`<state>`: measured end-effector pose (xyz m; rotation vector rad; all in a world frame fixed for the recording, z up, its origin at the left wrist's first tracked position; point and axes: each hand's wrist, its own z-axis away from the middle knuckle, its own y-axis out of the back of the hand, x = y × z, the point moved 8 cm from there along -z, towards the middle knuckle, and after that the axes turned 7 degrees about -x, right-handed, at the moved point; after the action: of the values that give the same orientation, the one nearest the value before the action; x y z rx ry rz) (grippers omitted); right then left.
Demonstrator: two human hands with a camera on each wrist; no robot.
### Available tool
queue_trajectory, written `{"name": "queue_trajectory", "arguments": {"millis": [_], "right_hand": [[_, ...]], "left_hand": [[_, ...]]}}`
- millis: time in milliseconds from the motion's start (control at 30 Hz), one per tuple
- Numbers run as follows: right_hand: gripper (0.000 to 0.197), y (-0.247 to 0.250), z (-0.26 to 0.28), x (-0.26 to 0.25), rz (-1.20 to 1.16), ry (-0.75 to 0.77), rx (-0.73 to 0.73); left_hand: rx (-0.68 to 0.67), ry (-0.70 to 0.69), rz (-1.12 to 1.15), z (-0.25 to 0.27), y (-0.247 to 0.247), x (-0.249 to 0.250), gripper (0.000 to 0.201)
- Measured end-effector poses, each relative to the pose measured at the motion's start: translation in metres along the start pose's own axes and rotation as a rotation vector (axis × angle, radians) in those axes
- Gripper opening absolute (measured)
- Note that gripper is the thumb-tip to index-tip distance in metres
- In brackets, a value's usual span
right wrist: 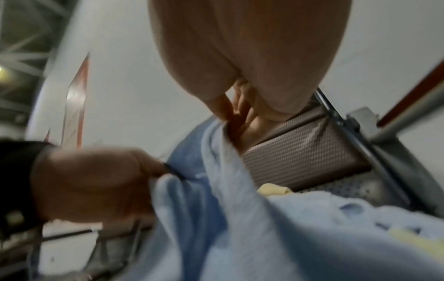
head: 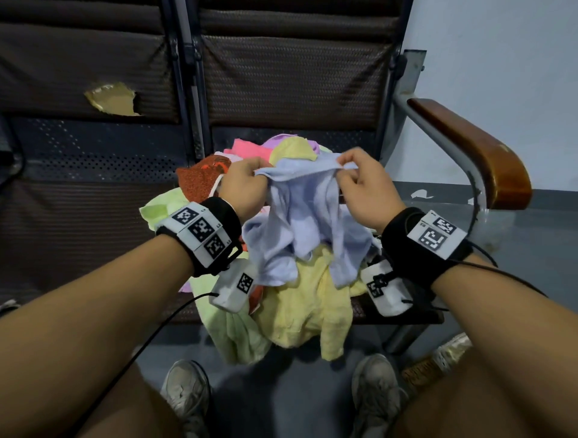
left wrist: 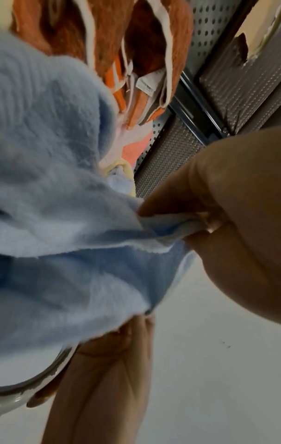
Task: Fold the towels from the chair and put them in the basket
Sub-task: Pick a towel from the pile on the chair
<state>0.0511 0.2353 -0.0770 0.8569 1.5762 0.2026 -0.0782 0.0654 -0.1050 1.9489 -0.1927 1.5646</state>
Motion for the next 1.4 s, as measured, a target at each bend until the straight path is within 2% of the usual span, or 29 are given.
{"name": "queue_trajectory", "arguments": {"millis": [100,167,233,333,400,500,600,633,700,733,833,933,1000,1067,1167,1200,1267,1300,1400], "right_hand": [[0.018,-0.001,0.007,-0.03,-0.123,0.185,-0.018],[0.016,-0.01,0.012,-0.045,-0.043,0.277,-0.111],[0.014,-0.026,0.017,-0.046,0.13,0.321,-0.268],[0.027,-0.05,0.025,-0.025,0.34,0.235,-0.519],[0.04,-0.055,0.026,-0.009,0.419,0.128,-0.572],[0.043,-0.053,0.018,0.0,0.462,0.04,-0.491],[0.024,-0.052,0.012,-0.007,0.38,0.053,-0.32],[0.023,-0.055,0.011,-0.009,0.352,0.05,-0.284],[0.049,-0.063,0.011,-0.01,0.369,0.018,-0.27],[0.056,-0.068,0.011,-0.01,0.376,0.004,-0.271],[0.056,-0.072,0.009,-0.005,0.345,-0.01,-0.276],[0.056,-0.06,0.005,0.0,0.287,-0.024,-0.263],[0.043,-0.04,0.002,0.0,0.221,-0.012,-0.167],[0.017,-0.019,0.0,-0.003,0.113,0.016,-0.029],[0.009,-0.01,0.0,-0.009,0.069,0.052,0.066],[0.013,-0.013,0.0,-0.009,0.084,0.059,0.053],[0.038,-0.025,0.0,-0.006,0.182,0.073,-0.064],[0.047,-0.034,0.002,0.0,0.243,0.061,-0.17],[0.055,-0.062,0.017,0.025,0.42,-0.015,-0.506]], "left_hand": [[-0.07,0.076,-0.07,-0.001,-0.011,-0.006,0.028],[-0.004,0.097,-0.152,-0.004,-0.005,-0.007,0.039],[0.087,0.083,-0.123,-0.006,0.006,-0.002,0.035],[0.141,0.101,0.069,-0.004,0.013,0.001,0.02],[0.156,0.133,0.157,0.0,0.012,0.0,0.023],[0.103,0.134,0.297,0.006,0.003,0.01,0.026],[0.013,0.114,0.454,0.014,-0.009,0.027,0.032],[0.01,0.12,0.482,0.015,-0.011,0.03,0.032],[0.019,0.132,0.5,0.017,-0.014,0.033,0.032],[0.003,0.13,0.496,0.017,-0.015,0.035,0.031],[-0.051,0.098,0.487,0.016,-0.017,0.037,0.03],[0.073,0.06,0.488,0.014,0.0,0.029,0.032],[0.179,0.074,0.484,0.011,0.014,0.018,0.029],[0.226,0.126,0.431,0.008,0.021,0.006,0.029],[0.226,0.157,0.301,0.005,0.022,-0.001,0.03],[0.227,0.14,0.304,0.004,0.022,0.0,0.03],[0.247,0.097,0.373,0.003,0.024,0.006,0.029],[0.255,0.076,0.407,0.002,0.025,0.009,0.029],[0.26,0.046,0.481,0.001,0.029,0.012,0.027]]}}
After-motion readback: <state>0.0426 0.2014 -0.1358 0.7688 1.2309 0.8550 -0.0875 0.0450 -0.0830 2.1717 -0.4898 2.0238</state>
